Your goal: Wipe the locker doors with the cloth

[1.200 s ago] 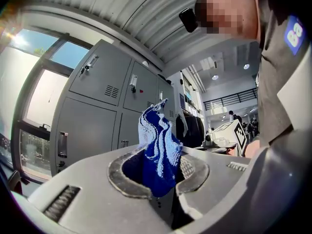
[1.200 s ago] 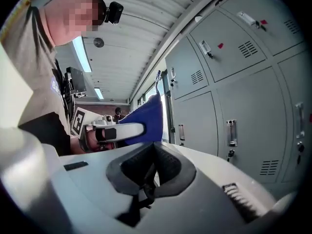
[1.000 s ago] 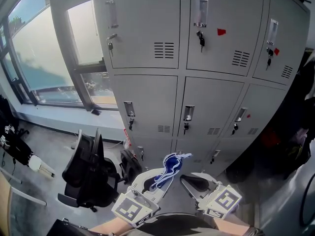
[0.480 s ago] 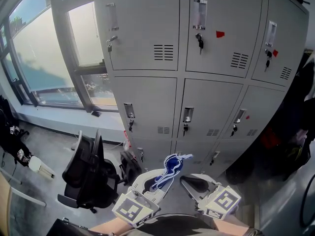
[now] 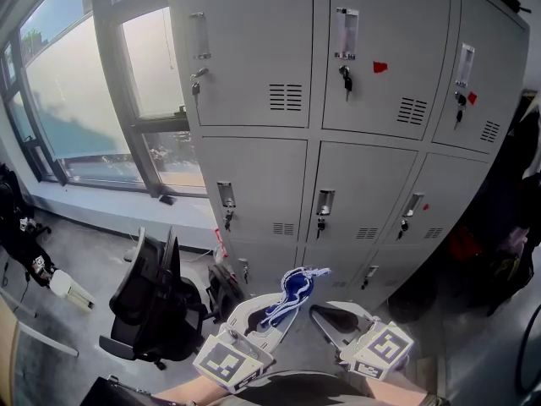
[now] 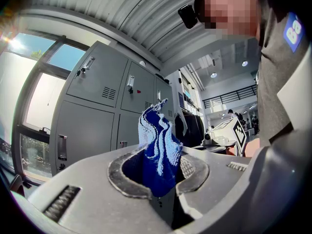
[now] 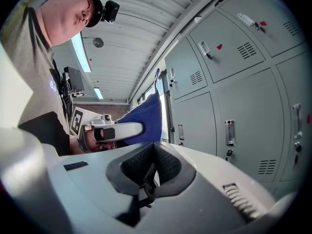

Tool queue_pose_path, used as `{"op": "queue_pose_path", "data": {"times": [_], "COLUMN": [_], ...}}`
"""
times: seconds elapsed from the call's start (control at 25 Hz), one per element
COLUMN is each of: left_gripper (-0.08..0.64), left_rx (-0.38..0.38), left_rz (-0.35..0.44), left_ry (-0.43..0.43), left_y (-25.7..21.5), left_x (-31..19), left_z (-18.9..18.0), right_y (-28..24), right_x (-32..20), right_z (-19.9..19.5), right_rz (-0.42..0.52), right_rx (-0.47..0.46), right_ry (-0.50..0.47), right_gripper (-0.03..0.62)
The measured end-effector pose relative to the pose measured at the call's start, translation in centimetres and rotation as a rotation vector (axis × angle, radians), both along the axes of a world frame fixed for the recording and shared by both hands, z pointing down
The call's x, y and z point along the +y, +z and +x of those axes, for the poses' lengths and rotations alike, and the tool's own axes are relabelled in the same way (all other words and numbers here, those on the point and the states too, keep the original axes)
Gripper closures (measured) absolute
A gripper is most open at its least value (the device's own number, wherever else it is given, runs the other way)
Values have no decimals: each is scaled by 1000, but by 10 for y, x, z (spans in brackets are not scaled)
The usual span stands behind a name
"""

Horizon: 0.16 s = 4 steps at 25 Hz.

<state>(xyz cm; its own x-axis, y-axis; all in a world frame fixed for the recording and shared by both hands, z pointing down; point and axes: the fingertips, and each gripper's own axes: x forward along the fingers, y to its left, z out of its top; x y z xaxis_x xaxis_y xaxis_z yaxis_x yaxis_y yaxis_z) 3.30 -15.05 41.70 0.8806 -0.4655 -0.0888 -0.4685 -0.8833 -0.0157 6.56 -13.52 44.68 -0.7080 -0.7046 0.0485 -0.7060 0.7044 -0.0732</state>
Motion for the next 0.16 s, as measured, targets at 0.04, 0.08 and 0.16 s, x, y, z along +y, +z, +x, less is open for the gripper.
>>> {"op": "queue_pose_path", "data": {"times": [0.04,0.08,0.16], "left_gripper": [469,468,468], "left_rx": [0,0,0], "left_rz": [0,1,2], "left_ry": [-1,-1,-1], "left_y": [0,0,0], "left_x": [0,1,1], "left_z": [-1,-1,-3], "right_y": [0,0,0], "right_x": [0,1,2], "right_z": [-1,-1,-2], "right_rz": [0,0,-2], "right_rx": [0,0,0], "right_ry": [0,1,2], "right_gripper": [586,586,586]}}
